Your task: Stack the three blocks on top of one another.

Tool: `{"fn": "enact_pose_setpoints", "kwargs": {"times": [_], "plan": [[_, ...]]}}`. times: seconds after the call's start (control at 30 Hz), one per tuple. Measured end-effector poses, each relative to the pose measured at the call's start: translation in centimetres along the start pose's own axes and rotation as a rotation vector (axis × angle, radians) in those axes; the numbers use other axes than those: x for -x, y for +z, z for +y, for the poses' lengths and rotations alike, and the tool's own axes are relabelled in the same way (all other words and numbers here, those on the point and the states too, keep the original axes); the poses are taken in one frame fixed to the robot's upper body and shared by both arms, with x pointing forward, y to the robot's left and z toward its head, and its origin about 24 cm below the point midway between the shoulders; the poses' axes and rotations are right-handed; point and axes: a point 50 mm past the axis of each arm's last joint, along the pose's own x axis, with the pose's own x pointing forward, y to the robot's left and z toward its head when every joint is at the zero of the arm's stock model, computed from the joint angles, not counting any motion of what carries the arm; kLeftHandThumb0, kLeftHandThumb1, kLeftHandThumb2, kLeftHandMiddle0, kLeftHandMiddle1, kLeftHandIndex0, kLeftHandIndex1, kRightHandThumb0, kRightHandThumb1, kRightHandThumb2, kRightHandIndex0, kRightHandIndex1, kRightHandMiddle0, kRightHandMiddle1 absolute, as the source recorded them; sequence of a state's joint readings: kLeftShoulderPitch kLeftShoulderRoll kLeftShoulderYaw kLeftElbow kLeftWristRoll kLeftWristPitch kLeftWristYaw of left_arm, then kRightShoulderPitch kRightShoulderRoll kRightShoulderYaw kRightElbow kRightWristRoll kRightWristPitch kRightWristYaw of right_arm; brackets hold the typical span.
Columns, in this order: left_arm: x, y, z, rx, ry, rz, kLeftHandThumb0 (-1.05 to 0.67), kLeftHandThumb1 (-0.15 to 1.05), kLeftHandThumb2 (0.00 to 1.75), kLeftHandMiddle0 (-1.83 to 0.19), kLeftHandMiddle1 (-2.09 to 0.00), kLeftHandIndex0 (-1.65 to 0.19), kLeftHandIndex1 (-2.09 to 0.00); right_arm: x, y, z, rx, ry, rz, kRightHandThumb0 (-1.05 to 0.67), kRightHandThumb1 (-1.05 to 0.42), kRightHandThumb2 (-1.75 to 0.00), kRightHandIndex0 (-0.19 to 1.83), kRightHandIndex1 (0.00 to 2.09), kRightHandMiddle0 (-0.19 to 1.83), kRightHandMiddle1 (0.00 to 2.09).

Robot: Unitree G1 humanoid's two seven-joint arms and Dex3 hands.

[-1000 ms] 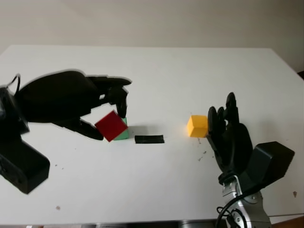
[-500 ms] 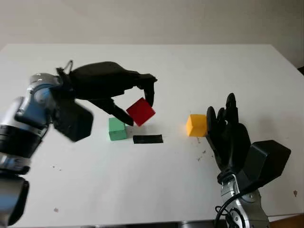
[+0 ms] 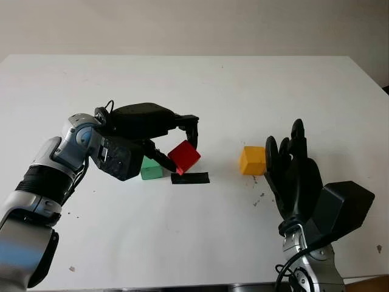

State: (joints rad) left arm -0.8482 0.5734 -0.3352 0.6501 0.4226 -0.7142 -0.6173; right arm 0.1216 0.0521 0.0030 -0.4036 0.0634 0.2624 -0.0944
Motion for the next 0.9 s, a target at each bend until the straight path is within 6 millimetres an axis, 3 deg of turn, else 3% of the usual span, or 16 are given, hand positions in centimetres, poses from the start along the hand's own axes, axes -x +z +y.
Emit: {"fn": "enact_pose_setpoints", "kwargs": {"times": [0.2,0.9], "plan": [[-0.2,-0.1,-0.6,0.0,-0.034,-0.015,-0.44,1.05,0.06,-0.24,-0.06,-0.22,-1.62,0.1,-0.1,-0.1,0.0,-0.002,0.003,-0.62,-1.05,-0.44,-0.19,0.0,-0.16,0.06],[-2.5,0.3,-2.0,-0.02,0.003,-0.037,-0.49,1.03,0.05,-0.26,-0.07,-0.26,-1.51,0.3,-0.2,-0.2,0.005,-0.004,0.011,-0.61,-1.05,-0.44,-0.19,0.0,-0.16,0.05]]}}
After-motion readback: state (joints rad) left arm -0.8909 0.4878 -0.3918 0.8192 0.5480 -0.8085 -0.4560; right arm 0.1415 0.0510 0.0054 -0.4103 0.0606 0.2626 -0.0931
